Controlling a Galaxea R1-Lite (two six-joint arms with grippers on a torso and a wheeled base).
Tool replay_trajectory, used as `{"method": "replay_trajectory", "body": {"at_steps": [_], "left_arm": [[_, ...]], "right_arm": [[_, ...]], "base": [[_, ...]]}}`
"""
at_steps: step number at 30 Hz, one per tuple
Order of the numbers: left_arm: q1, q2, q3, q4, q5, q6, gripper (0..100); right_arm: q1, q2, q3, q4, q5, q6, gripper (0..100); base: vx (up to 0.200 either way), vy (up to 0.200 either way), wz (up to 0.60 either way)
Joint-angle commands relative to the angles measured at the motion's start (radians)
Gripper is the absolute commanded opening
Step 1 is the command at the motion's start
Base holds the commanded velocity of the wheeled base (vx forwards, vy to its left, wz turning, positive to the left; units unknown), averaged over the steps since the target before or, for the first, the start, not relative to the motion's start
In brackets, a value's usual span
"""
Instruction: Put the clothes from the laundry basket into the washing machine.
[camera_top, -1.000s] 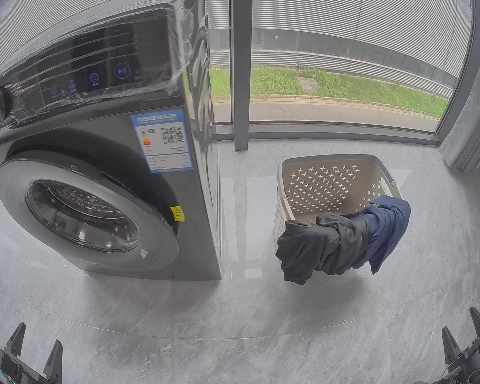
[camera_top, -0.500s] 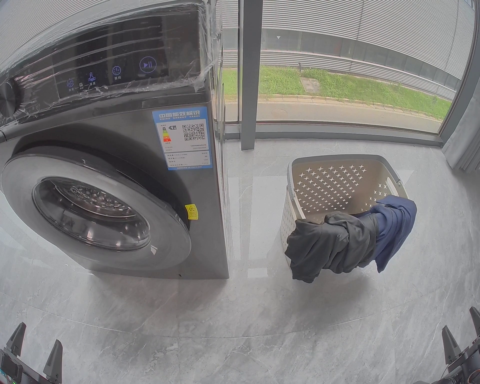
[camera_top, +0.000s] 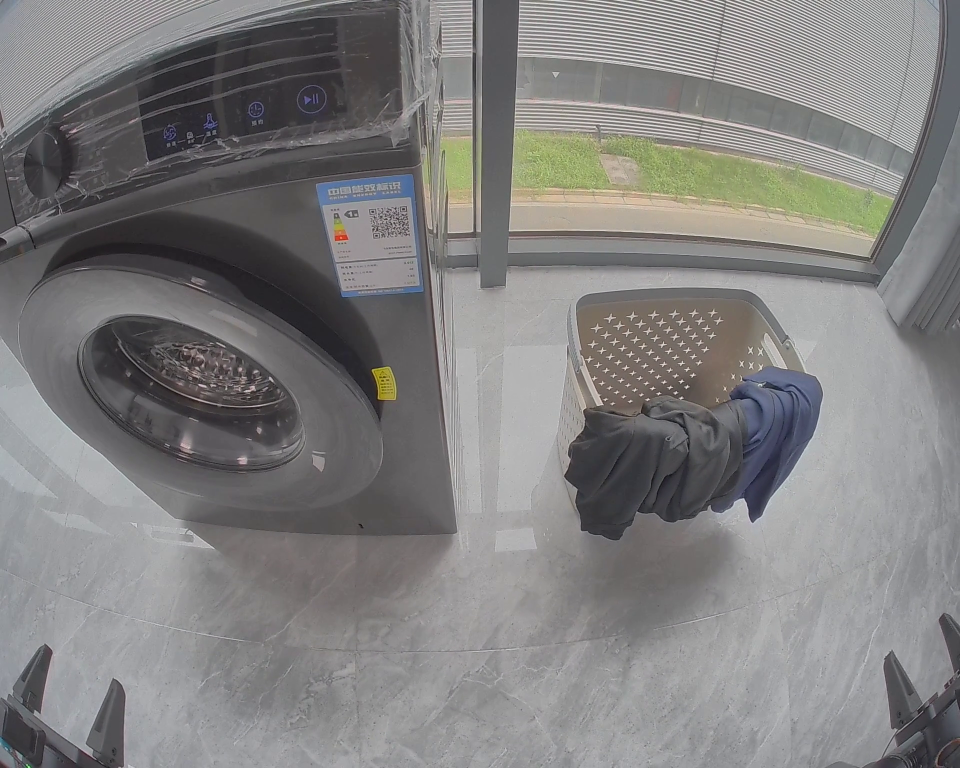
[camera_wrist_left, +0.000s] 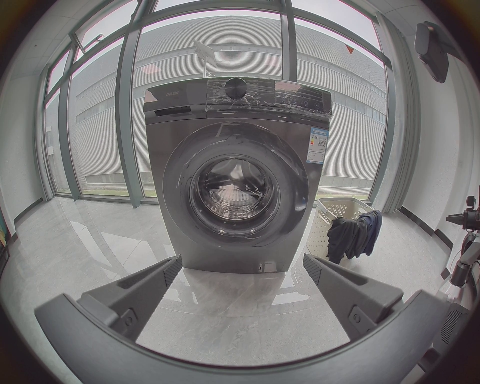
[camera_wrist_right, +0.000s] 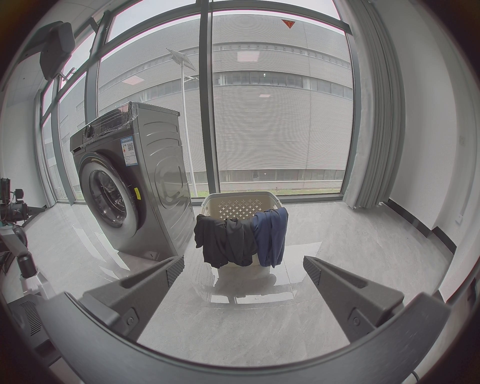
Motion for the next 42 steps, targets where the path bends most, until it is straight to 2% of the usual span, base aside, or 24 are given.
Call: {"method": "replay_trajectory", "body": {"at_steps": [1, 22, 40, 42], "left_arm": [[0.0, -0.013, 0.018, 0.0, 0.0, -0.001, 100], [0.0, -0.013, 0.018, 0.0, 0.0, -0.001, 100], [0.0, -0.013, 0.018, 0.001, 0.0, -0.002, 100], [0.0, -0.013, 0.018, 0.0, 0.0, -0.002, 100]], "right_arm": [[0.001, -0.014, 0.016, 0.0, 0.001, 0.0, 100], [0.001, -0.014, 0.016, 0.0, 0.001, 0.0, 100], [0.001, -0.014, 0.016, 0.0, 0.001, 0.0, 100], [-0.001, -0.014, 0.016, 0.0, 0.001, 0.0, 100]], "base": [[0.0, 0.2, 0.0], [0.0, 0.2, 0.0], [0.0, 0.0, 0.0], [0.0, 0.2, 0.0]]}}
